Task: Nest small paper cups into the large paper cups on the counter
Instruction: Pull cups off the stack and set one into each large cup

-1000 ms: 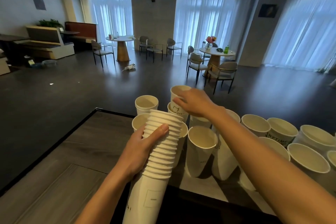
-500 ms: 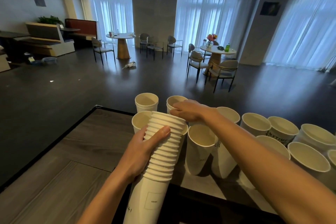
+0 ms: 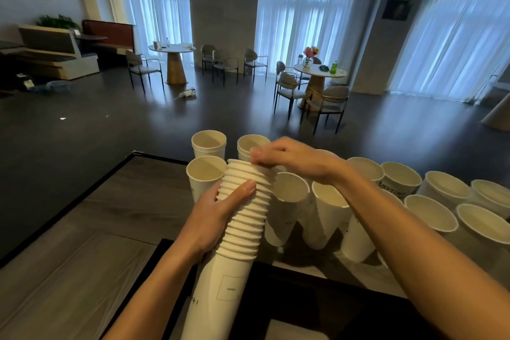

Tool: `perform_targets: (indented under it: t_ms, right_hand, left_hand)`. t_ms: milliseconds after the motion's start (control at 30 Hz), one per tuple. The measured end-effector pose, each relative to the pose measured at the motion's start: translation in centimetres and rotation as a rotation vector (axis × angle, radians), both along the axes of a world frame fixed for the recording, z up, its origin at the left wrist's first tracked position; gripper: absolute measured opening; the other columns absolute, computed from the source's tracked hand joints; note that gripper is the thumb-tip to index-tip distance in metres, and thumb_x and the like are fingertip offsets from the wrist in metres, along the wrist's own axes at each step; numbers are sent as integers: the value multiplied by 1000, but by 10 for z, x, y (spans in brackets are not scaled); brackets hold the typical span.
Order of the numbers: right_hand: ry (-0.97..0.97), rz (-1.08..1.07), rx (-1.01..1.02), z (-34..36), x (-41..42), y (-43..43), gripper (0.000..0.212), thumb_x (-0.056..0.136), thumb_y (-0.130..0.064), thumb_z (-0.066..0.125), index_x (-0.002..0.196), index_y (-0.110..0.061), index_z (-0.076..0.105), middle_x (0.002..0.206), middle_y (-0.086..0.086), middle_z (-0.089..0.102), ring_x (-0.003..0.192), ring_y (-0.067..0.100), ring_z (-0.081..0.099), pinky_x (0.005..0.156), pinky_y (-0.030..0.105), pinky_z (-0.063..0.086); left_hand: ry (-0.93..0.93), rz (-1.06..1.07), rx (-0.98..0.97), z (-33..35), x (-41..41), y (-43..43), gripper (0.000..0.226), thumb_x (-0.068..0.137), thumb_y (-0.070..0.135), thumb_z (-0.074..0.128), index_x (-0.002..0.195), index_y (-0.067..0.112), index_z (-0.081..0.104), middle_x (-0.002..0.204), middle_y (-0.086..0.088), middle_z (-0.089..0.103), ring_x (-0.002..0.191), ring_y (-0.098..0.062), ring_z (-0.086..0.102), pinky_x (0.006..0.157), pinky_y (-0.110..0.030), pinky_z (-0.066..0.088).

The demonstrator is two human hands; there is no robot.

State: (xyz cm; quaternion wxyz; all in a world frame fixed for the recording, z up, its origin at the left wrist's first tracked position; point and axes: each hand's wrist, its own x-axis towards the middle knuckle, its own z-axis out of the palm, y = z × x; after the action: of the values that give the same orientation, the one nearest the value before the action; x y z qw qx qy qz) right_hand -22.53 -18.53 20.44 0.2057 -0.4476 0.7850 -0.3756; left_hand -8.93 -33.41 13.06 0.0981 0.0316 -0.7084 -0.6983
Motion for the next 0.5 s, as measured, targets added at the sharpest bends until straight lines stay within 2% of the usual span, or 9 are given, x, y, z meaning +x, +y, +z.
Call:
perform_targets:
  t_ms: [67,133,200,300,400,500]
  right_hand:
    - [-23,61,62,-1,6,12,22,92,-48,56,89,-37,75,99,-6,69,104,20,60,99,47,44]
    - [-35,69,44,-3,8,23,19,93,-36,61,98,-25,76,103,2,70,106,25,61,99,51,46]
    - [-54,20,-7,-4,11,34,19,92,-27,66,101,-15,77,100,3,72,101,22,64,92,44,51]
    - [-62,-62,-84,-2,12,47,15,84,-21,75,97,-14,77,87,-8,73,88,8,66,78,27,51]
    - [-53,-62,-54,6,9,56,17,87,-27,69,101,-18,74,91,-9,72,90,8,66,80,26,52]
    - [19,-96,-55,13,7,61,23,95,-33,59,103,-15,72,96,-3,71,92,12,66,85,30,51]
  left_hand:
    - [0,-13,-17,0,1,7,46,74,55,60,112,30,67,97,15,79,88,-2,74,66,-10,52]
    - [-3,-29,-38,0,0,14,46,76,54,59,115,31,67,102,16,78,93,-3,74,69,-12,52]
    - [-7,-43,-36,1,-1,21,45,78,53,61,116,31,67,104,16,78,94,-2,73,69,-11,53]
    - [-40,-62,-18,1,-3,30,41,85,52,67,118,27,67,104,10,79,95,-8,74,77,-19,52]
    - [-55,-47,-13,0,-6,37,46,83,52,67,117,22,68,104,2,79,95,-14,75,83,-29,52]
    - [-58,-28,-36,0,-8,41,56,77,61,71,118,23,69,105,3,79,96,-15,75,84,-31,52]
